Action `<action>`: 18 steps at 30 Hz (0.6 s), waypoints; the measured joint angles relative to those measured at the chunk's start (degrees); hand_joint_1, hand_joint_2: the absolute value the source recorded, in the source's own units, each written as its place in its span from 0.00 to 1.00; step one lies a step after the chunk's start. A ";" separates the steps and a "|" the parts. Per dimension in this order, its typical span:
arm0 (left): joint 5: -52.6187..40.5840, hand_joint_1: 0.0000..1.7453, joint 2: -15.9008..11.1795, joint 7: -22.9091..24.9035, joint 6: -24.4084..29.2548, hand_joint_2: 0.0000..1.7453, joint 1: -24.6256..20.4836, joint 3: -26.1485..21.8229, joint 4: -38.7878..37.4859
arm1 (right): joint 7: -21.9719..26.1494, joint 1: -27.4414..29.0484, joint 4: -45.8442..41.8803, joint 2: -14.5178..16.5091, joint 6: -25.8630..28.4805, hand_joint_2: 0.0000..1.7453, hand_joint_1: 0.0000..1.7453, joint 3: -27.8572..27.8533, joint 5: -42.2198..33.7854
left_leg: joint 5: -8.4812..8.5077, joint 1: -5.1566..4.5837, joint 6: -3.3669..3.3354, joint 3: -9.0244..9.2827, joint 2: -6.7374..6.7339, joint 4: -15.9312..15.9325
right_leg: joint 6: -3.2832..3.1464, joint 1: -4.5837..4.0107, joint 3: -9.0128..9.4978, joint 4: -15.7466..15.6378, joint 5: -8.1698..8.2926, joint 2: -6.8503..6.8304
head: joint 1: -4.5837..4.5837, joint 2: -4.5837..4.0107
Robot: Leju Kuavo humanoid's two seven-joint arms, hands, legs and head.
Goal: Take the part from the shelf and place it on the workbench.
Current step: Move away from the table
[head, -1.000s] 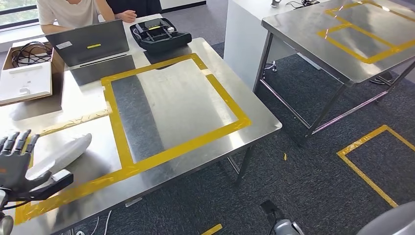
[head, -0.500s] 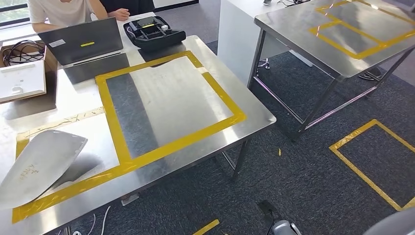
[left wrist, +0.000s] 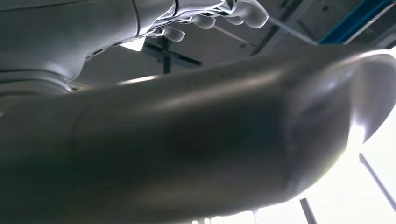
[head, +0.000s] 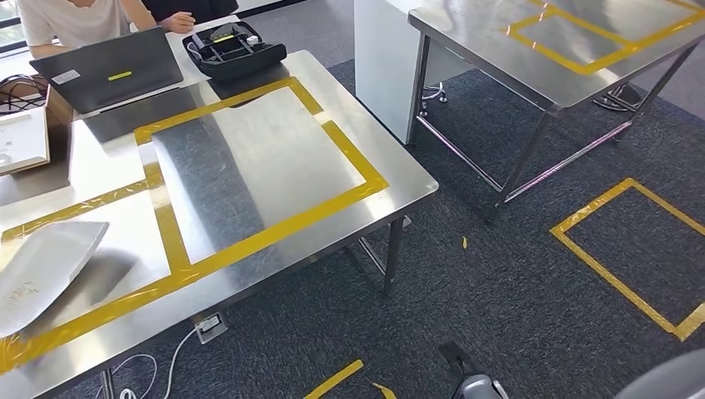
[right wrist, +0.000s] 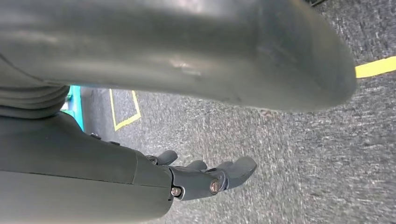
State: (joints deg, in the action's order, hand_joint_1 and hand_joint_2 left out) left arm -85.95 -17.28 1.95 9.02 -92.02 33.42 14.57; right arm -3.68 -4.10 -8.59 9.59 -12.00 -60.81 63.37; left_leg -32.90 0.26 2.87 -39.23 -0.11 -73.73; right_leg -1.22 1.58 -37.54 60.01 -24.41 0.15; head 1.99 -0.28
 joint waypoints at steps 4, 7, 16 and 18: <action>0.36 0.00 -2.63 0.19 0.35 0.00 -2.77 -0.08 0.12 | 0.08 -0.03 0.00 0.43 0.01 0.00 0.00 -0.50 -0.22 | 2.71 -0.22 -0.73 9.29 0.18 13.46 | 0.85 -0.01 -1.39 -0.11 1.79 0.24 | 0.06 0.00; 0.39 0.00 -3.42 0.33 0.40 0.00 -3.69 -0.09 0.12 | 0.09 -0.07 0.00 0.63 0.01 0.00 0.00 -0.86 -0.24 | 3.49 -0.56 -1.95 9.46 0.26 15.64 | 2.12 0.10 -1.47 -1.06 3.29 0.24 | 0.05 0.00; 0.27 0.00 -3.76 0.61 0.40 0.00 -4.06 -0.09 -0.11 | 0.08 -0.21 0.00 0.84 0.01 0.00 0.00 -1.10 -0.27 | 9.72 -0.46 -3.58 2.67 0.05 15.59 | 2.56 -0.54 -2.25 13.05 -5.65 0.07 | 0.22 0.00; 0.27 0.00 -3.98 0.62 0.40 0.00 -4.09 -0.10 -0.04 | 0.08 -0.33 0.00 0.81 0.01 0.00 0.00 -1.12 -0.27 | 10.65 -0.55 -3.19 1.19 0.01 14.97 | 1.88 -0.85 3.78 5.17 -5.04 0.02 | 0.23 0.00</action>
State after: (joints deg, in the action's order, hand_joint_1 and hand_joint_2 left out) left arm -85.68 -21.26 2.57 9.42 -96.11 33.33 14.53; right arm -3.60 -4.43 -8.59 10.40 -12.00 -61.92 63.10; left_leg -22.24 -0.29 -0.32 -38.04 -0.10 -58.76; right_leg 0.66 0.73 -33.76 65.18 -29.46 0.18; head 2.22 -0.28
